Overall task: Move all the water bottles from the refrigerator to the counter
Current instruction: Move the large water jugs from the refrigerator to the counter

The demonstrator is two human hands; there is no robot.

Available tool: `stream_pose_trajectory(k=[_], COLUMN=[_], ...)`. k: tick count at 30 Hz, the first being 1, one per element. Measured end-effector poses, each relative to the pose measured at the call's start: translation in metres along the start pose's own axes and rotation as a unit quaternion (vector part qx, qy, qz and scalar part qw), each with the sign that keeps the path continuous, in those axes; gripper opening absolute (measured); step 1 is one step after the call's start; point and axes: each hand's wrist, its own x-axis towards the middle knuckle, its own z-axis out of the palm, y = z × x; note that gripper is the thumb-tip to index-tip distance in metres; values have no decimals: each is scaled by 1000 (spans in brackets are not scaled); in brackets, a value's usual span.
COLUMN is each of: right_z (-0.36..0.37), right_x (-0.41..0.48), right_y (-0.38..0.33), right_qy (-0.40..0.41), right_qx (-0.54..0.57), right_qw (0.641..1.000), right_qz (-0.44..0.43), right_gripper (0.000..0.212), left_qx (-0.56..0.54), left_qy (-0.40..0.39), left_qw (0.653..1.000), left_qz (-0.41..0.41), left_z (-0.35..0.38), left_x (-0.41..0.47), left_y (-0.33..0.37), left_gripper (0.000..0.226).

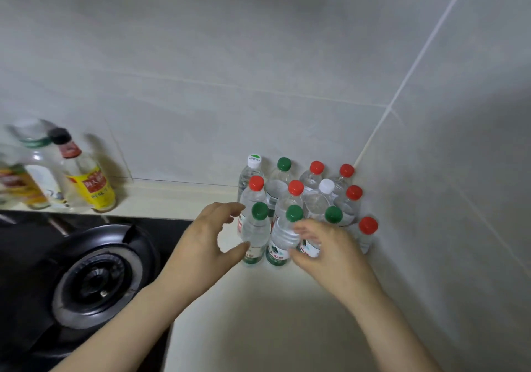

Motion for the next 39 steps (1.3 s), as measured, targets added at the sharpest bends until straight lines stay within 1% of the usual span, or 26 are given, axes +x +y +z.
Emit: stream_pose_trajectory(k=[4,7,14,17,23,28,33,39], right_z=[-30,-46,-70,-78,-94,-111,-111,-95], right_x=[-11,-22,-37,-35,-23,-10,1,-10], right_y=[-45,-76,-135,-154,-178,-187,-199,-241], right_qy=[14,36,85,95,89,70,48,19], right_qx=[14,14,1,4,21,43,59,93], right_qw=[999,996,985,979,963,948,925,888], right_qz=[-45,-80,-152,-182,-255,-309,-372,-450], right_gripper=[38,36,35,37,39,38,38,36], left_qx=[5,19,48,68,80,118,168,242], left_qy=[20,43,80,109,169,220,284,341], left_qw=[998,995,991,986,978,966,944,908], left_qz=[57,83,100,105,91,65,26,-31], left_z=[-42,-75,-140,-160,-181,-187,-196,-221], left_x=[-17,-31,-53,-57,-70,-78,-96,-154], left_y=[22,32,53,64,88,112,134,147], left_gripper=[53,54,54,52,50,45,48,45])
